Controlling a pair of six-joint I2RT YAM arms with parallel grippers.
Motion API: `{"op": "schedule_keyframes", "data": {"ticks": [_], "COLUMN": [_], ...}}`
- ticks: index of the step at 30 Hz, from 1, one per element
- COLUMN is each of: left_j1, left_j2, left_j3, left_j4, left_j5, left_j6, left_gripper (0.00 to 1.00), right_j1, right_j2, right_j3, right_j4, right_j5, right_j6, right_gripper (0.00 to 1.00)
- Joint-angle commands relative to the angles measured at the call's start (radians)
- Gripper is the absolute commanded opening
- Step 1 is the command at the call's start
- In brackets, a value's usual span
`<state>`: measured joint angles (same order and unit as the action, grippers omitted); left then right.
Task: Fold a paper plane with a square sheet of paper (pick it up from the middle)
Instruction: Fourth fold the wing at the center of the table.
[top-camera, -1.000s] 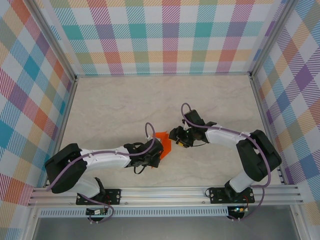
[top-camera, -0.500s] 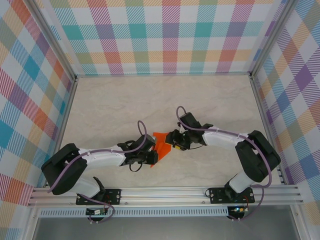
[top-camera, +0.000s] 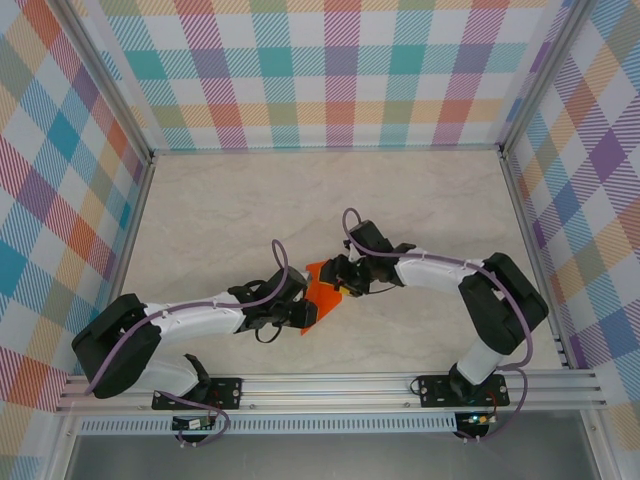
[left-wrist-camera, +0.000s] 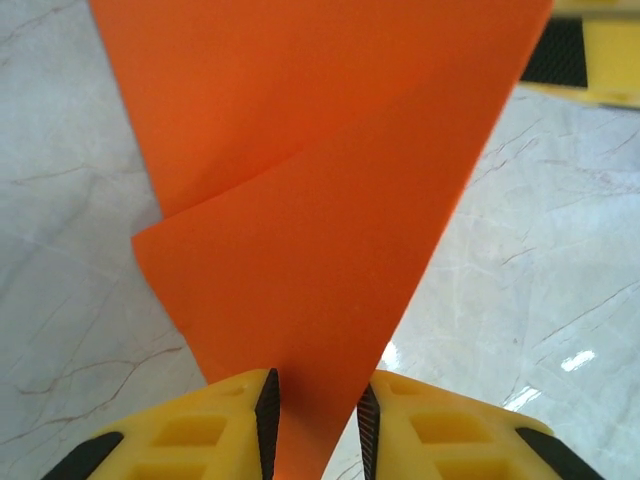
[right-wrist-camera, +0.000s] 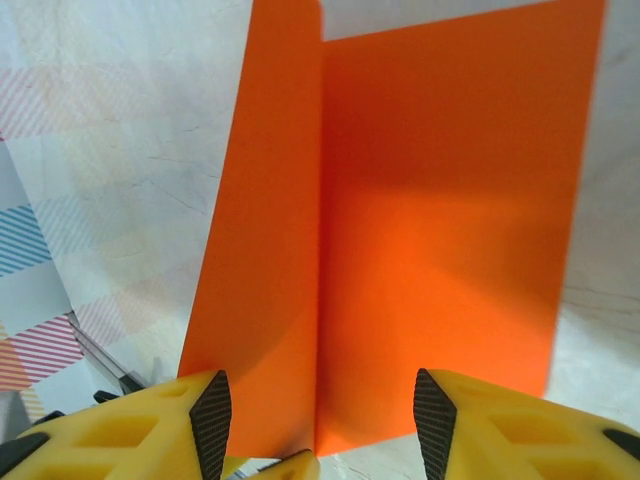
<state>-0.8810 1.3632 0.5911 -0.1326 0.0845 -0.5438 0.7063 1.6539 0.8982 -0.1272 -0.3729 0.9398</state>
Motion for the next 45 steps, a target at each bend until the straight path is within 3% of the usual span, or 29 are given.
{"op": "schedule_keyframes", "data": {"ticks": [1, 15, 35, 45], "left_j1": [0.008, -0.013, -0.042, -0.044], "left_j2": [-0.012, -0.006, 0.024, -0.017], "left_j3": [0.009, 0.026, 0.037, 0.023], "left_j4": [-0.044, -0.053, -0.033, -0.042], "left_j5": [-0.018, -0.061, -0.071, -0.09], "left_j6": [0.033, 0.042, 0.037, 0.032], "left_gripper": [0.3, 0.4, 0.32, 0.34], "right_j1": [0.012, 0.031, 0.033, 0.033], "right_j2": [0.03, 0.011, -0.084, 0.082], "right_j3": [0.047, 0.073, 0.037, 0.143], "right_j4": [0.027, 0.022, -0.006, -0.078], "right_j5": [-0.038, -0.044, 0.018, -0.006], "right_j6": [0.012, 0.024, 0.054, 0.049], "right_gripper": [0.54, 0.61, 0.64, 0.36]}}
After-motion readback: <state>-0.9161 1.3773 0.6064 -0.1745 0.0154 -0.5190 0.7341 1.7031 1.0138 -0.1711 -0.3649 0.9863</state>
